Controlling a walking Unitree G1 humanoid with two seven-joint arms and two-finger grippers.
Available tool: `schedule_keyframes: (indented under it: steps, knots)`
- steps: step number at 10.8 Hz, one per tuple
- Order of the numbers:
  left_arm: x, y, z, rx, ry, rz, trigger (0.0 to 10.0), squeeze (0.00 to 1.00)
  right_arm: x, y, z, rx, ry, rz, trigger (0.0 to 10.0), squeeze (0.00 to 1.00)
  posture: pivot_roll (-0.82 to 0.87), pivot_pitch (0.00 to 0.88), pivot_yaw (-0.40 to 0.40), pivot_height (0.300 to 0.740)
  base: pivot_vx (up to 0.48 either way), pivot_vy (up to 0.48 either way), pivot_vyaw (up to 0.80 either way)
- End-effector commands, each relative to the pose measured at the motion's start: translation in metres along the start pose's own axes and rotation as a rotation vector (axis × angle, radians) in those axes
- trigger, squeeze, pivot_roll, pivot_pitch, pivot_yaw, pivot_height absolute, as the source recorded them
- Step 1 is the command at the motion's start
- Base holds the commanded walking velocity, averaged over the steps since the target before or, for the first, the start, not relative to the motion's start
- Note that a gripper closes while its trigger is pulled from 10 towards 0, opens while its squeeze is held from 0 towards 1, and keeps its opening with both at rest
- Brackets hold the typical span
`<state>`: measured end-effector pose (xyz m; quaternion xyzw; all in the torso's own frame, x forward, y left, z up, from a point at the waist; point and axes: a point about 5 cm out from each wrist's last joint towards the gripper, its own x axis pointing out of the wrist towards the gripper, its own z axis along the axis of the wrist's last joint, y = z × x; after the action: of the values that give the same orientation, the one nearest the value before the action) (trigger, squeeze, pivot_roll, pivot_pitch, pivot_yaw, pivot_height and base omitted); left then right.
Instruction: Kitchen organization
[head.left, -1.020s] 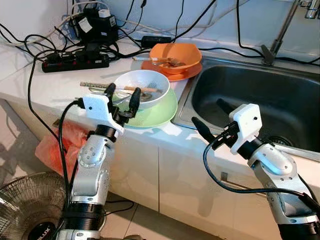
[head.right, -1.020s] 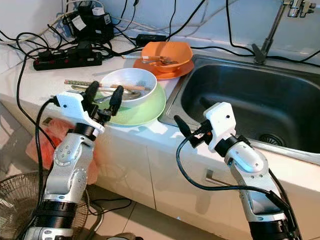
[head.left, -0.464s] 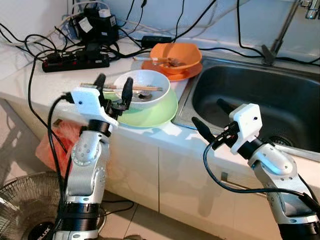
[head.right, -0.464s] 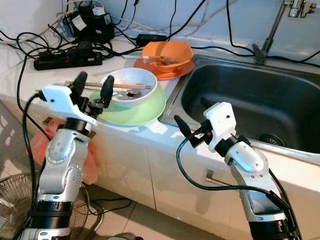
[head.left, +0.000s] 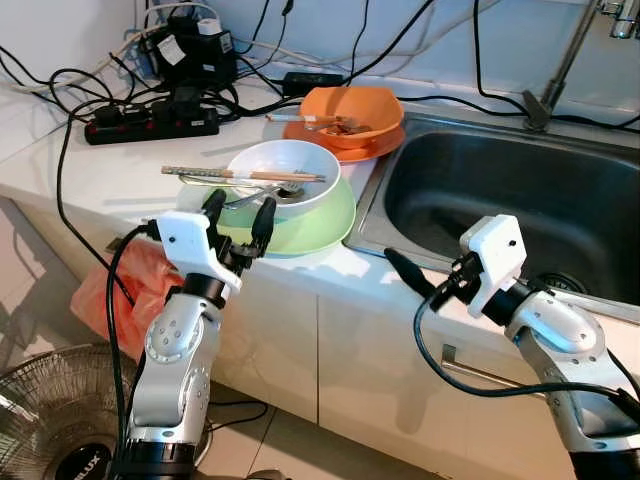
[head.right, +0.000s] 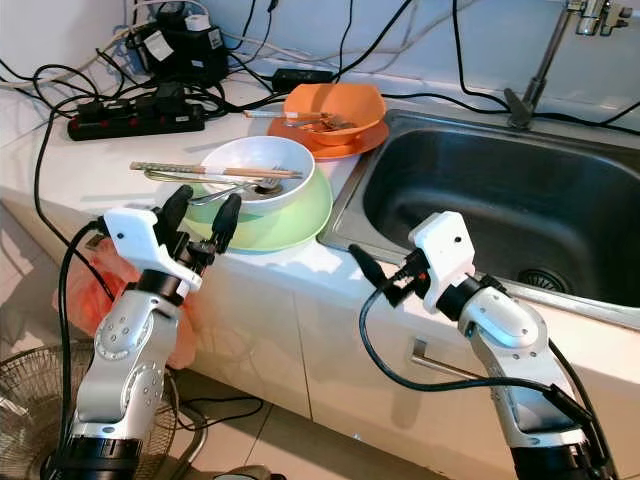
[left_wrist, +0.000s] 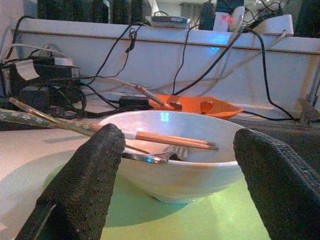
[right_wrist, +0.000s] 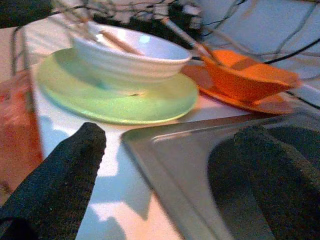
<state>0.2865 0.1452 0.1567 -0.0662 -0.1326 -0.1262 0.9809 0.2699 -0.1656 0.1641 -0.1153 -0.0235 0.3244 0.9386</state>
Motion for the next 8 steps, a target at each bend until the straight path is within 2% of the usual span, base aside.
schedule_keyframes:
  steps: [1, 3, 5, 8]
  knots:
    - [-0.003, -0.001, 0.0, -0.009, 0.004, -0.006, 10.0, 0.0, -0.003, 0.002, 0.002, -0.008, 0.004, 0.034, 10.0, 0.0, 0.11, 0.001, 0.039, 0.74, 0.0, 0.0, 0.0]
    - [-0.003, 0.003, -0.003, -0.035, 0.018, 0.016, 10.0, 0.0, -0.003, 0.002, 0.001, -0.016, 0.009, 0.042, 10.0, 0.0, 0.11, 0.0, 0.036, 0.74, 0.0, 0.0, 0.0]
    - [0.005, 0.007, -0.011, -0.084, 0.02, 0.053, 10.0, 0.0, -0.003, 0.002, 0.004, -0.017, 0.001, 0.039, 10.0, 0.0, 0.1, 0.0, 0.029, 0.74, 0.0, 0.0, 0.0]
    - [0.015, 0.007, -0.011, -0.151, -0.003, 0.069, 10.0, 0.0, -0.006, 0.001, 0.004, -0.018, 0.005, 0.024, 10.0, 0.0, 0.08, 0.0, 0.024, 0.74, 0.0, 0.0, 0.0]
